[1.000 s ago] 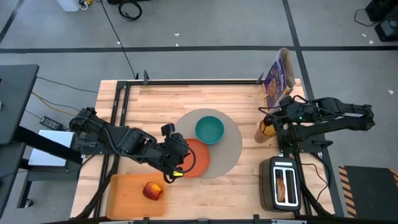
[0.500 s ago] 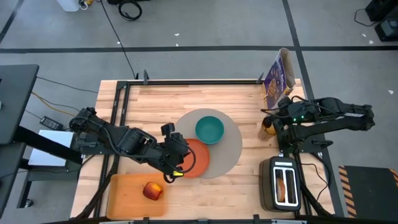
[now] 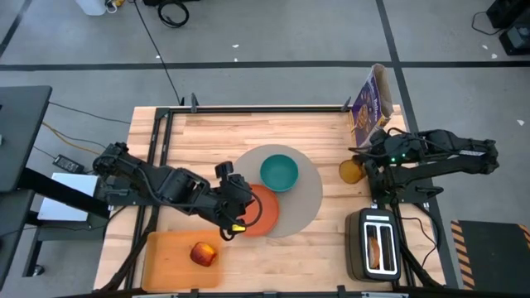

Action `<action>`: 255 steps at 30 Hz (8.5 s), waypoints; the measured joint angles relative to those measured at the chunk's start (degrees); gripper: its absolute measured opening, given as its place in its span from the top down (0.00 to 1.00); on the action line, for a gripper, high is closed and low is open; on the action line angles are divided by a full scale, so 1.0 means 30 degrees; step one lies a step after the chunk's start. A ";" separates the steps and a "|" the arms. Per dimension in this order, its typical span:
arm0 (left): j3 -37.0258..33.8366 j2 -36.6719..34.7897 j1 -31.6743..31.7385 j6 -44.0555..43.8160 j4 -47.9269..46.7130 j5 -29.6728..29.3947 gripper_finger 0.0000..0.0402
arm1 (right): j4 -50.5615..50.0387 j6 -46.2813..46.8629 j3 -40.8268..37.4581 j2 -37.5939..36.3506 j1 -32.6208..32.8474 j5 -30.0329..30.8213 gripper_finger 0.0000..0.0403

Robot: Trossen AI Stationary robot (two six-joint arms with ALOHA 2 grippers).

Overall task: Arrange a breakfast setting
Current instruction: Put the spoon on the placemat right of the bowl

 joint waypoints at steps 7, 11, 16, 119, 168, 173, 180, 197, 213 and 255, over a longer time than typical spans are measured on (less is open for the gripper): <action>0.0001 0.0004 0.0001 0.0000 -0.0003 0.0000 0.63 | -0.0635 -0.1009 0.1932 0.0007 0.0000 0.0776 0.97; 0.0000 0.0004 0.0186 -0.0082 0.0039 0.0005 0.63 | -0.1971 -0.1309 0.3111 0.0007 0.0000 0.1189 0.97; 0.0000 0.0004 0.0545 -0.0066 0.0175 0.0000 0.63 | -0.3974 -0.1165 0.4238 0.0022 0.0000 0.1265 0.97; 0.0000 0.0004 0.1144 0.1275 0.0310 0.0015 0.63 | -0.1080 0.3799 0.0103 -0.4131 0.0000 0.3833 0.97; 0.0000 0.0004 0.1368 0.0750 0.0160 0.0346 0.63 | -0.2489 0.7590 -0.1578 -0.5723 0.0000 0.5431 0.97; 0.0000 0.0004 0.1311 0.0758 0.0149 0.0386 0.63 | -0.1903 0.7492 -0.1874 -0.6033 0.0000 0.5251 0.97; 0.0000 0.0004 0.1311 0.0772 0.0155 0.0386 0.63 | 0.0189 0.6464 -0.1999 -0.6033 0.0000 0.4783 0.97; 0.0000 0.0004 0.1311 0.0897 0.0157 0.0386 0.63 | 0.0126 0.3301 0.1534 -0.2541 0.0000 0.3965 0.98; -0.0007 -0.0658 0.0324 0.2185 -0.0004 0.0376 0.63 | -0.4611 0.3197 1.2071 0.7040 0.0011 0.2851 0.98; 0.0007 -0.5022 0.8018 0.9630 -0.6277 -0.0748 0.63 | 0.3104 1.3931 0.6972 2.0496 -0.7763 -0.7674 0.98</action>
